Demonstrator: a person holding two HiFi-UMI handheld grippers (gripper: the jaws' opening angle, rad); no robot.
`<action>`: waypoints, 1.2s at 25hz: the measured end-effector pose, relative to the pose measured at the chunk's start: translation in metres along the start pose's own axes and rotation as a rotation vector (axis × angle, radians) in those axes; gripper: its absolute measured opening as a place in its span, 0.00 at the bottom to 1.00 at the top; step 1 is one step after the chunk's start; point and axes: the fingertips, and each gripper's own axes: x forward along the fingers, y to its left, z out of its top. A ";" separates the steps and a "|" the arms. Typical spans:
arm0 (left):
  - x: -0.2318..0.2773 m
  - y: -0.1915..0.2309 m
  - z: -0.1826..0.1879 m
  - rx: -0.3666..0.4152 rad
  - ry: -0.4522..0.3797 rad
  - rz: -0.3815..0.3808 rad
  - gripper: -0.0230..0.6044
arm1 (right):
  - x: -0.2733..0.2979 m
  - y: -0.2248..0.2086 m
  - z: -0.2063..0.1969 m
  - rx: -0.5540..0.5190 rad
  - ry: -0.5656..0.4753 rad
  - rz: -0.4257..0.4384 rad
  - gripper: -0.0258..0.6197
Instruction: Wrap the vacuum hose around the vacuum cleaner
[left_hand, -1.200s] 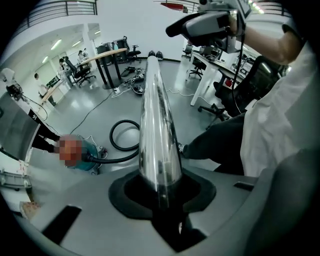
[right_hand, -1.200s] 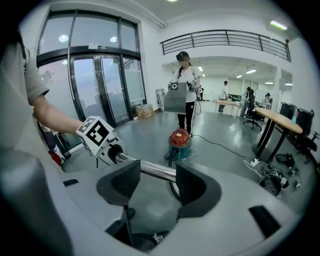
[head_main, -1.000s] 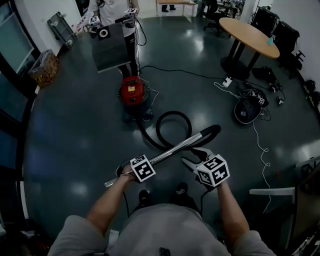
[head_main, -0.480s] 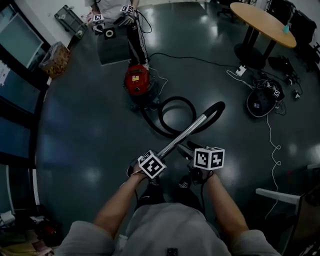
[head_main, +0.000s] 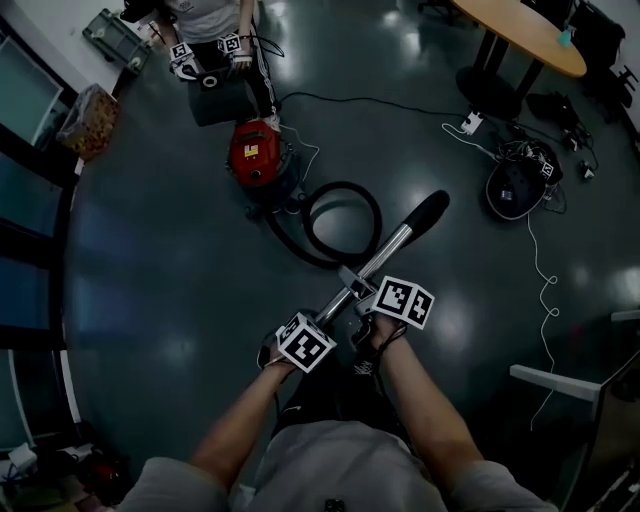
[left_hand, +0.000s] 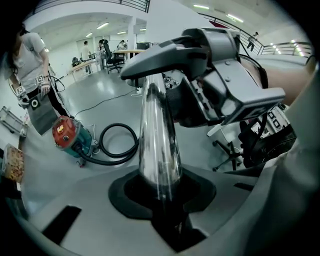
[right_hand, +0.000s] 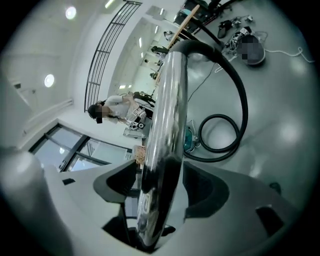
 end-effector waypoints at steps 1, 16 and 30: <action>0.002 -0.001 -0.001 -0.005 -0.001 -0.009 0.22 | 0.007 -0.002 0.002 0.022 -0.013 -0.006 0.47; 0.001 0.023 -0.003 -0.033 -0.026 -0.100 0.22 | 0.059 0.003 0.015 0.058 -0.119 -0.036 0.12; -0.043 0.057 -0.020 0.088 -0.080 -0.169 0.56 | 0.082 0.008 0.055 -0.079 -0.103 -0.143 0.11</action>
